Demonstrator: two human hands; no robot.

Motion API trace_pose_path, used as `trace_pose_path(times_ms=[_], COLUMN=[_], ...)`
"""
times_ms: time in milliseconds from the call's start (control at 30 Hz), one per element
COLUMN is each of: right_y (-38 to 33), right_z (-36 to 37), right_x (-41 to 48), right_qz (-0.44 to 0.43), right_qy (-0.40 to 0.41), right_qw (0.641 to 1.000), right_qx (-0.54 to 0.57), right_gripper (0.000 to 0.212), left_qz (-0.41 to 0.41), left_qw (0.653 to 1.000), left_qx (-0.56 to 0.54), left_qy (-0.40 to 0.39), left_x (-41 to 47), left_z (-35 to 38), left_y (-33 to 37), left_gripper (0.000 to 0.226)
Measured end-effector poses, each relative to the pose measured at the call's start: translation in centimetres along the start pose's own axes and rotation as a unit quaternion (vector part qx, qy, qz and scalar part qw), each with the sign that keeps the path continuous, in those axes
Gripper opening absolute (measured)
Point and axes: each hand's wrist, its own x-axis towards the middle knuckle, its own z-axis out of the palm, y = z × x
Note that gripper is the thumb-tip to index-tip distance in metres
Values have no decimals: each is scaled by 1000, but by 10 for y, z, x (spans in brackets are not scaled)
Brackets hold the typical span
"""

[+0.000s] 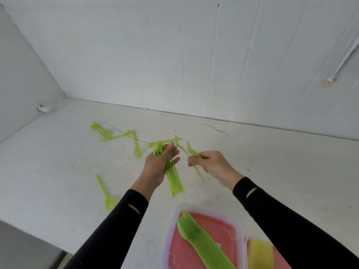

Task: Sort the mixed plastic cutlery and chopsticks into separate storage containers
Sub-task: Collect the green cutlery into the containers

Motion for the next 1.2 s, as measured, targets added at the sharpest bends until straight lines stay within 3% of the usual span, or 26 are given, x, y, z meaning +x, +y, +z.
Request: trace_pose_path(times_ms=[100,300,433,600,800,867,967,1033,1100,1200], right_y=[-7,-9,-6,0,-3,-6,0,10,18,25], right_z=[16,22,28,41,68,74,76,76,80,93], right_x=[-8,-15,-18,-18,-17,-11,8,22,35,52], right_qz=[-13,-3,16,45,25,28,-6,-15,-1,-14], right_qy=[-27,-94,-127,-178,-256,-237,-81,-51,-64,-55], right_qw=[999,995,991,983,966,971,992,986,977,961], right_qx=[22,-15,-45,-25,-17,-14,-99,-160,-201,-272], right_gripper=[26,25,41,67,55,49,39,34,35,41], left_qz=[16,23,73,100,97,116,158,187,195,169], left_qw=[999,999,995,987,983,977,963,952,931,861], left_qx=[-45,-32,-35,69,58,34,3,65,217,460], left_qy=[-2,5,54,103,143,174,220,234,222,137], left_x=[-9,-30,-40,-57,-66,-69,-70,-69,-69,-60], left_z=[-5,-6,-8,-12,-30,-35,-51,-71,-95,-128], left_y=[-1,-5,-14,-28,-29,-20,7,28,46,59], left_gripper=[35,28,32,45,15,11,12,11,20,29])
